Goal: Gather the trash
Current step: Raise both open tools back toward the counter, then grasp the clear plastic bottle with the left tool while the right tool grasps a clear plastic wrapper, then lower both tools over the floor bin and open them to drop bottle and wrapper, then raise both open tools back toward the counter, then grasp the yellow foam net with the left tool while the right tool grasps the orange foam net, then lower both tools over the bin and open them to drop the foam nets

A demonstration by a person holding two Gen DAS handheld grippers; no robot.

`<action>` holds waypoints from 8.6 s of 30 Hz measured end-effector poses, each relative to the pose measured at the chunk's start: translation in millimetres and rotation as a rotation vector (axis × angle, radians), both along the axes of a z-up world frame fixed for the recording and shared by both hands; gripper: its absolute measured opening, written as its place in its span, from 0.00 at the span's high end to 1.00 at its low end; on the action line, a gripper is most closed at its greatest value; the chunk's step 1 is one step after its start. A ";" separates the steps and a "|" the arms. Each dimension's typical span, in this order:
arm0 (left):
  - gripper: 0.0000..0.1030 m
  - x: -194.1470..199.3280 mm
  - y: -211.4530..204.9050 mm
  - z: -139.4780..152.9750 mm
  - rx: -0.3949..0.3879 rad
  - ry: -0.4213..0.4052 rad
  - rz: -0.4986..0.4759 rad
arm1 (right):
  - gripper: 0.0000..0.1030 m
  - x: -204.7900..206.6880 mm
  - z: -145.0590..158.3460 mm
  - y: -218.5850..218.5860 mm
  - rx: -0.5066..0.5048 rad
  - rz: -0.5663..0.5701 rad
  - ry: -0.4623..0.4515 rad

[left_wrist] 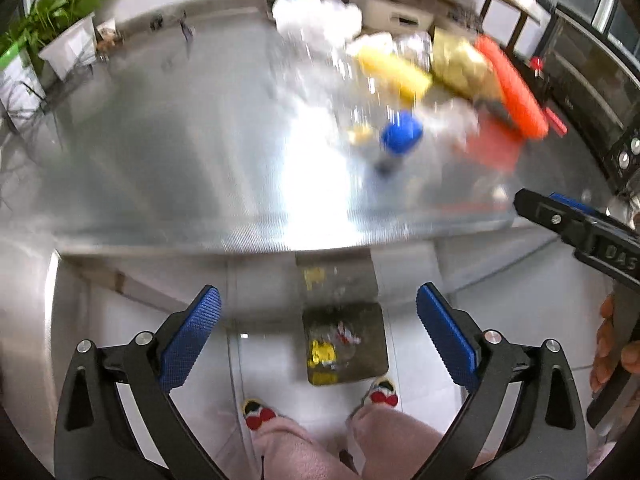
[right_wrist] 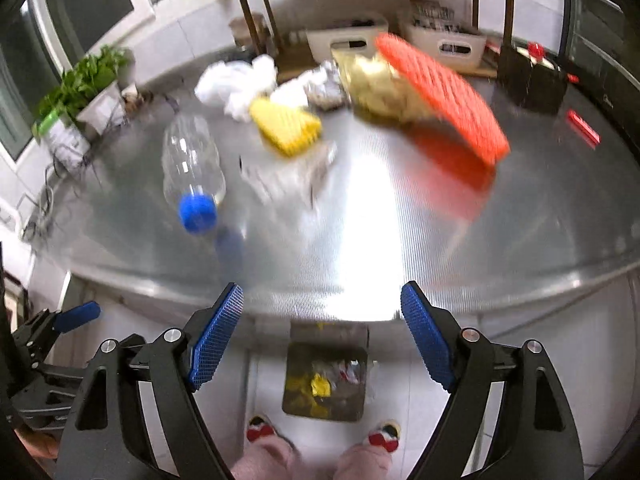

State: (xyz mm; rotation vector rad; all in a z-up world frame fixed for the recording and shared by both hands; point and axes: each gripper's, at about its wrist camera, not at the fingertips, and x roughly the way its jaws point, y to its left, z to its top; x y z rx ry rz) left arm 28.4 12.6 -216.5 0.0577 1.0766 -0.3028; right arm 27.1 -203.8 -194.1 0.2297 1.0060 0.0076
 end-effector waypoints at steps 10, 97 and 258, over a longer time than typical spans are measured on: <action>0.31 64.8 -5.6 52.7 -0.044 -0.084 0.031 | 0.26 49.7 12.5 -3.5 -0.019 0.001 -0.040; 0.53 -52.0 -36.4 -192.3 0.029 0.356 -0.096 | 0.80 -63.4 -186.7 29.6 0.161 0.036 0.370; 0.92 -60.8 -34.1 -125.4 -0.033 0.349 -0.172 | 0.84 -77.4 -139.3 39.2 0.136 0.102 0.409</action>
